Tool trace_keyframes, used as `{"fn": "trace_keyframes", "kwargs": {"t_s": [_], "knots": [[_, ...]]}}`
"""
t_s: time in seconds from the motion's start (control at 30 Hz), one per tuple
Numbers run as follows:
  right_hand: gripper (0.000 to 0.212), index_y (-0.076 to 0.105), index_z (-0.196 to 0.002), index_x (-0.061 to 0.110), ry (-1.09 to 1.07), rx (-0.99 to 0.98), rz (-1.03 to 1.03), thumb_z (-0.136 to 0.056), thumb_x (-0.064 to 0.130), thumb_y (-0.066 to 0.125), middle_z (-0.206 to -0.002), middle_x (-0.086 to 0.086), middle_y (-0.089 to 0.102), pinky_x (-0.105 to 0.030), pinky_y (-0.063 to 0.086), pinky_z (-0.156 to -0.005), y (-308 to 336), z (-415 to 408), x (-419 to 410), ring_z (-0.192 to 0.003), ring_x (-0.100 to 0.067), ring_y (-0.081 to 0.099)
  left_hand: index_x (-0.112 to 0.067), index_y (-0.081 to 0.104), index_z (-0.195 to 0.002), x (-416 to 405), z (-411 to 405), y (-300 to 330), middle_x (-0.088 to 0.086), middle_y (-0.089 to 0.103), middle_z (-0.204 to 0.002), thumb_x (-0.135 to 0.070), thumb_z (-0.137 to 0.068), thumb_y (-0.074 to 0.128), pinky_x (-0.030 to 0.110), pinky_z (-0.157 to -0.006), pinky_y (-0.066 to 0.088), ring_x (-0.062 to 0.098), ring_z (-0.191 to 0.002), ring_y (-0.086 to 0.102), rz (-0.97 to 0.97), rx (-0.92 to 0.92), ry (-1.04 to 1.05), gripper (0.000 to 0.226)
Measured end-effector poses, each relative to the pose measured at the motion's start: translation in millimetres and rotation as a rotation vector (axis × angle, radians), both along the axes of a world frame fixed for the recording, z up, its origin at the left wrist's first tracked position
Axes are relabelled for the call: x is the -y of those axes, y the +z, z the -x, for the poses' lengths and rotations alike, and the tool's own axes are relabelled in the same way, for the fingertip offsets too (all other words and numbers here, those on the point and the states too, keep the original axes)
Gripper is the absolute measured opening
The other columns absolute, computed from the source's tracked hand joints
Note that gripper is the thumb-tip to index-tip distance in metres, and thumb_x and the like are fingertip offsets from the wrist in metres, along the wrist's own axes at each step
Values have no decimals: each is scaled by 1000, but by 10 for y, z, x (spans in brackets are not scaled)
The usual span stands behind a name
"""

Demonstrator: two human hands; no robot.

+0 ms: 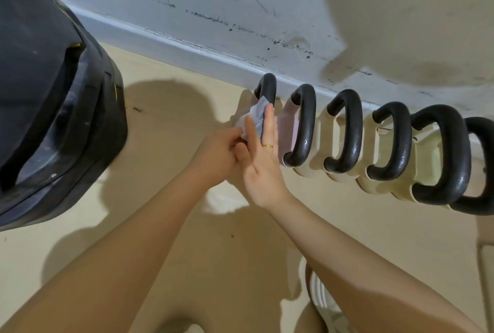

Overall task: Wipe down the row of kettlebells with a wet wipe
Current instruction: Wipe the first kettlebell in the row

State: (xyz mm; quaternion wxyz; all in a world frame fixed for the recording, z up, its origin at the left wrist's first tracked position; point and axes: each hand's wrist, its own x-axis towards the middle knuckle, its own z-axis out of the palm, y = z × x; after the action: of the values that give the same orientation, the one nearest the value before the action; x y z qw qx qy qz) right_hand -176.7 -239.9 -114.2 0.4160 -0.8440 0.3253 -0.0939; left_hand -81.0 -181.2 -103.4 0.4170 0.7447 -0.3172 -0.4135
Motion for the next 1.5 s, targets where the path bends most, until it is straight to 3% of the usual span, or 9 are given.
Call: {"fn": "trace_keyframes", "kwargs": {"t_s": [0.2, 0.33, 0.5, 0.67, 0.83, 1.07, 1.2, 1.37, 1.5], "knots": [[50, 66, -108, 15, 263, -268, 373, -96, 36, 23, -147, -6, 39, -42, 6, -115, 270, -229, 670, -145, -31, 10, -19, 64, -110, -8, 48, -24, -3, 70, -96, -7, -88, 56, -4, -70, 37, 0, -89, 62, 12, -135, 68, 26], [47, 69, -87, 7, 668, -301, 686, -91, 34, 30, -101, -13, 67, -45, 22, -111, 318, -255, 817, -126, -38, 45, -20, 65, -107, -20, 66, -81, -1, 71, -101, -12, -88, 57, 3, -74, 39, 11, -93, 63, 7, -83, 79, 22], [50, 63, -79, 7, 797, -389, 682, -85, 36, 22, -80, -10, 63, -44, 41, -93, 479, -469, 1064, -92, -34, 56, -17, 62, -115, -11, 59, -98, -8, 67, -96, -7, -87, 59, -2, -72, 41, -14, -76, 60, 30, -212, 138, 30], [42, 55, -56, 10, 884, -265, 863, -86, 30, 34, -58, -6, 54, -45, 46, -91, 309, -393, 996, -67, -29, 55, -18, 63, -108, -13, 61, -101, -9, 69, -92, -5, -86, 59, 1, -69, 43, -12, -70, 61, 50, -263, 171, 26], [32, 56, -57, 7, 624, -232, 943, -83, 20, 46, -59, -12, 55, -46, 36, -91, 301, -393, 837, -69, -32, 56, -23, 62, -98, -22, 31, -91, -5, 71, -89, -5, -85, 59, 17, -69, 45, 4, -68, 63, 19, -304, 156, 22], [24, 69, -91, 13, 1023, -307, 1279, -80, 26, 52, -93, -7, 68, -47, 25, -108, 154, 82, 585, -102, -31, 58, -22, 57, -103, -304, -51, -228, -12, 64, -90, -5, -92, 43, 8, -64, 44, 5, -75, 60, -35, -107, 429, 24], [25, 66, -78, 11, 1022, -187, 1185, -84, 22, 45, -82, -3, 64, -43, 21, -111, 92, 85, 581, -99, -28, 59, -19, 58, -101, -359, -24, -213, -12, 63, -86, 3, -88, 38, 14, -64, 43, -8, -62, 58, -30, -152, 443, 32], [3, 67, -74, 14, 1042, -146, 1238, -72, 13, 64, -67, 3, 64, -41, 24, -109, -17, 116, 498, -93, -24, 63, -21, 58, -95, -367, -23, -120, -9, 64, -86, 0, -90, 39, 23, -70, 44, 9, -74, 59, 11, -205, 513, 29], [29, 67, -92, 14, 1040, -194, 1218, -77, 6, 44, -93, 0, 68, -42, 21, -110, -85, 172, 469, -103, -24, 60, -18, 59, -97, -364, -13, -58, -9, 64, -84, -2, -92, 41, 23, -70, 44, 10, -74, 59, 17, -212, 519, 24]]}}
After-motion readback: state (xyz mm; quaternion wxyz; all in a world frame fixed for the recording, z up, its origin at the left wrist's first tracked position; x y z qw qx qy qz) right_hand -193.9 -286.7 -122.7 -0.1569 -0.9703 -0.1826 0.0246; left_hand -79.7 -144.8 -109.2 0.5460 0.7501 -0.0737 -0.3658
